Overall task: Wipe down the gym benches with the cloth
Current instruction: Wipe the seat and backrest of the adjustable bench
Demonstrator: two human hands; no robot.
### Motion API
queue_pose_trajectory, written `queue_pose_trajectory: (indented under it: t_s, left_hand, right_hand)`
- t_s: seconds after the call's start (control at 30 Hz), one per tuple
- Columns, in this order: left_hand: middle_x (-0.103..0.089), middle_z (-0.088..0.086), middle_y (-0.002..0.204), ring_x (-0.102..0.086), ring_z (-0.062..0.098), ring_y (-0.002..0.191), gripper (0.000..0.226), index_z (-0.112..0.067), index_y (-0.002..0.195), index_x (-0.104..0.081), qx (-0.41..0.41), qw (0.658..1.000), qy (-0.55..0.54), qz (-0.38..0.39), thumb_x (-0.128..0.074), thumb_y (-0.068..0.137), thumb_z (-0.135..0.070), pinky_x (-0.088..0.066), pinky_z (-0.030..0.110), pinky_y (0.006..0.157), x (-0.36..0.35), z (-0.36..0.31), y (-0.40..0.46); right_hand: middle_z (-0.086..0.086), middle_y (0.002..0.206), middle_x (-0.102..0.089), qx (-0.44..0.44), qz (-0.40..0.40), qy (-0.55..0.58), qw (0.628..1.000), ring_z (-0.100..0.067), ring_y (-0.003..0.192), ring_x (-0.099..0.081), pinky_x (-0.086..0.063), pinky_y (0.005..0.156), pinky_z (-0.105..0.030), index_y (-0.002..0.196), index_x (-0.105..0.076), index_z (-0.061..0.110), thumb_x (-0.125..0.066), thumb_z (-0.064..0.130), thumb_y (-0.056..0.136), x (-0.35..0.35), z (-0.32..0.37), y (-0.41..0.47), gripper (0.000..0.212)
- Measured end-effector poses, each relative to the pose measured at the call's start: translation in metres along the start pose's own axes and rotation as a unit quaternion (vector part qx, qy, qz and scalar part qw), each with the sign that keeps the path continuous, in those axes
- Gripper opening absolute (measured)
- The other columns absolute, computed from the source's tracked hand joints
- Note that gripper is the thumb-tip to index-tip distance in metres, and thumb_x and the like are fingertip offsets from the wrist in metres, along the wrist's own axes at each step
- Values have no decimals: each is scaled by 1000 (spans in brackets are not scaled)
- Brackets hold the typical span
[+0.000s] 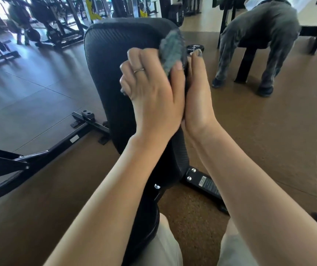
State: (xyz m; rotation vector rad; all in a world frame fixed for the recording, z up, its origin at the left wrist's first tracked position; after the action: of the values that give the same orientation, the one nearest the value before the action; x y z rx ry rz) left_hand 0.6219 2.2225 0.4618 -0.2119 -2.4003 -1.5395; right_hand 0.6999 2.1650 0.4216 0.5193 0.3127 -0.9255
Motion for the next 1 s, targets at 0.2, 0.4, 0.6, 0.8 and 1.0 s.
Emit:
queue_pose_trajectory:
  t_s: [0.2, 0.4, 0.6, 0.8, 1.0]
  left_hand:
    - [-50, 9, 111, -39, 15, 104, 34, -5, 105, -50, 10, 999, -35, -6, -37, 101, -36, -18, 7, 95, 2, 8, 20]
    - [-46, 6, 138, -42, 24, 124, 47, -6, 138, -40, 257, 963, -84, -17, -28, 106, -38, -32, 38, 105, -2, 89, 51]
    - [-51, 19, 111, -47, 31, 101, 34, -2, 104, -49, 91, 994, -56, 23, -36, 102, -34, -26, 31, 86, -5, 33, -12]
    - [-50, 12, 129, -37, 16, 107, 44, -1, 125, -45, 216, 974, -65, -1, -30, 104, -36, -25, 30, 90, -3, 101, 48]
    - [-47, 1, 115, -42, 21, 107, 29, -11, 108, -46, 175, 980, -98, 9, -38, 96, -37, -32, 35, 91, 2, 57, 54]
  right_hand:
    - [-6, 129, -70, 6, -34, -22, 999, -16, 125, -63, -47, 110, -36, 131, -63, 9, -31, 43, 109, -2, -3, 5, 52]
    - [5, 131, -65, -16, -67, -117, 991, -16, 127, -58, -42, 112, -50, 124, -62, 33, -37, 75, 83, -2, -19, 10, 64]
    - [-3, 110, -65, 59, -114, -140, 982, -15, 103, -61, -48, 103, -52, 101, -59, 20, -37, 51, 99, 1, -6, 4, 38]
    - [15, 85, -52, 100, -153, -199, 963, 1, 76, -49, -41, 72, -19, 87, -48, 30, -27, 43, 110, 2, -3, -2, 34]
    - [20, 75, -47, 117, -186, -211, 952, -1, 72, -44, -38, 74, -27, 81, -42, 34, -27, 42, 108, 0, 0, -3, 32]
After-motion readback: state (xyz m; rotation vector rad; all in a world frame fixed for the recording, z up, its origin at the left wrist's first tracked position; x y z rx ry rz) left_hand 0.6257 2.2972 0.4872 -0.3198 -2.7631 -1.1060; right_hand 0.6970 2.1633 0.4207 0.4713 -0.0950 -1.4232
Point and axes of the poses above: each hand's wrist, its own y-axis towards the middle knuckle, its own x-axis out of the back of the hand, z = x × y, the point moved 8 cm from there along y, towards the middle knuckle
